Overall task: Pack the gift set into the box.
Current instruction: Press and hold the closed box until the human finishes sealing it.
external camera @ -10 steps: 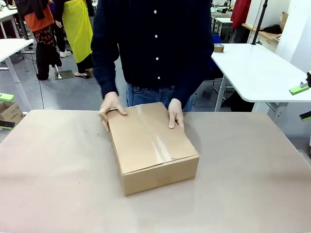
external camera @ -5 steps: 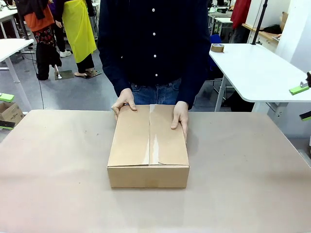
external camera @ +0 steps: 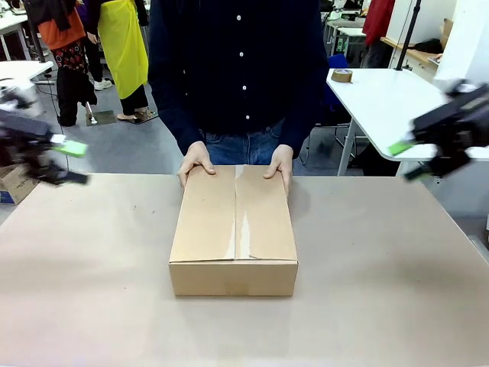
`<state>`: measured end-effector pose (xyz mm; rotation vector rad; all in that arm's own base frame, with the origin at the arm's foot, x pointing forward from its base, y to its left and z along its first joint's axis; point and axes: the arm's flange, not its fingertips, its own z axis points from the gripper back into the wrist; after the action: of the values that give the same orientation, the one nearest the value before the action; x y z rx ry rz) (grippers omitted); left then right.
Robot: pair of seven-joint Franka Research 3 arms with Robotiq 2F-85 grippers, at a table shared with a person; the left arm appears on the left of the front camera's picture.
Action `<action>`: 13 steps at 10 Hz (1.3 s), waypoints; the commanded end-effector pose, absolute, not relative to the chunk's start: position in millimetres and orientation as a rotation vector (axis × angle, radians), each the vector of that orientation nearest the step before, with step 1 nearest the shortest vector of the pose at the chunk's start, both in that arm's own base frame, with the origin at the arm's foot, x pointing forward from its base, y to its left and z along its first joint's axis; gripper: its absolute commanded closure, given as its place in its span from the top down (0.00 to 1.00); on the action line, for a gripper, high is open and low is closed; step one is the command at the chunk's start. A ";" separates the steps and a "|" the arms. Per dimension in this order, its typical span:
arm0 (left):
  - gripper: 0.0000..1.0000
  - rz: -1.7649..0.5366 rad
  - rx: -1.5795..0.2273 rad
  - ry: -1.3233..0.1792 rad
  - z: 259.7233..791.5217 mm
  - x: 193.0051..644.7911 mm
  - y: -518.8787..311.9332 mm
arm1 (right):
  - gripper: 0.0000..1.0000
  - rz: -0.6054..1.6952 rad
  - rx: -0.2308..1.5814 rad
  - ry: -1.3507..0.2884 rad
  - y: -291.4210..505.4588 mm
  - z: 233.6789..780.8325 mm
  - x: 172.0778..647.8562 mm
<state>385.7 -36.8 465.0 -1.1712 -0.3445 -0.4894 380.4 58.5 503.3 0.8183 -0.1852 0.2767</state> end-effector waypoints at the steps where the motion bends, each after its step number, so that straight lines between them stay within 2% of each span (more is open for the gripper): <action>1: 1.00 -1.072 -1.242 -0.738 441.0 401.5 -76.6 | 1.00 0.744 0.997 -0.344 112.3 462.0 394.6; 2: 1.00 -1.044 -1.158 -0.862 433.0 404.2 -84.8 | 1.00 0.803 1.015 -0.393 123.6 453.1 387.4; 3: 1.00 -0.873 -1.198 -0.878 437.7 407.2 -60.3 | 1.00 0.678 0.955 -0.321 100.2 462.9 378.2; 4: 1.00 -0.775 -1.132 -0.534 455.6 396.9 -99.0 | 1.00 0.593 0.849 -0.289 139.0 475.7 382.3; 5: 1.00 -0.775 -1.132 -0.534 455.6 396.9 -99.0 | 1.00 0.593 0.849 -0.289 139.0 475.7 382.3; 6: 1.00 -0.831 -1.123 -0.703 447.1 405.4 -89.9 | 1.00 0.669 0.876 -0.320 136.7 464.0 380.8; 7: 1.00 -0.957 -1.128 -0.939 434.5 421.8 -103.4 | 1.00 0.969 1.044 -0.474 154.4 448.6 398.5; 8: 1.00 -1.021 -1.102 -1.136 416.3 434.3 -111.4 | 1.00 1.070 1.055 -0.677 156.1 430.6 412.0; 9: 1.00 -1.090 -1.071 -1.248 396.3 444.0 -118.0 | 1.00 1.137 1.125 -0.824 157.8 412.6 419.6; 10: 1.00 -1.131 -1.042 -1.307 382.1 450.8 -125.0 | 1.00 1.136 1.120 -0.886 161.0 397.1 426.7; 11: 1.00 -1.147 -1.068 -1.332 370.8 457.2 -134.7 | 1.00 1.133 1.185 -0.885 169.8 382.2 430.4; 12: 1.00 -1.154 -1.061 -1.320 361.2 462.1 -142.4 | 1.00 1.113 1.125 -0.845 179.8 366.8 434.4; 13: 1.00 -1.150 -1.204 -1.060 368.2 461.2 -143.2 | 1.00 1.037 1.048 -0.840 165.1 421.6 417.1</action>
<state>453.7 -144.4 354.7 -1.0975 -1.2403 -1.1506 423.5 172.3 382.5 1.0917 -0.8640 1.0723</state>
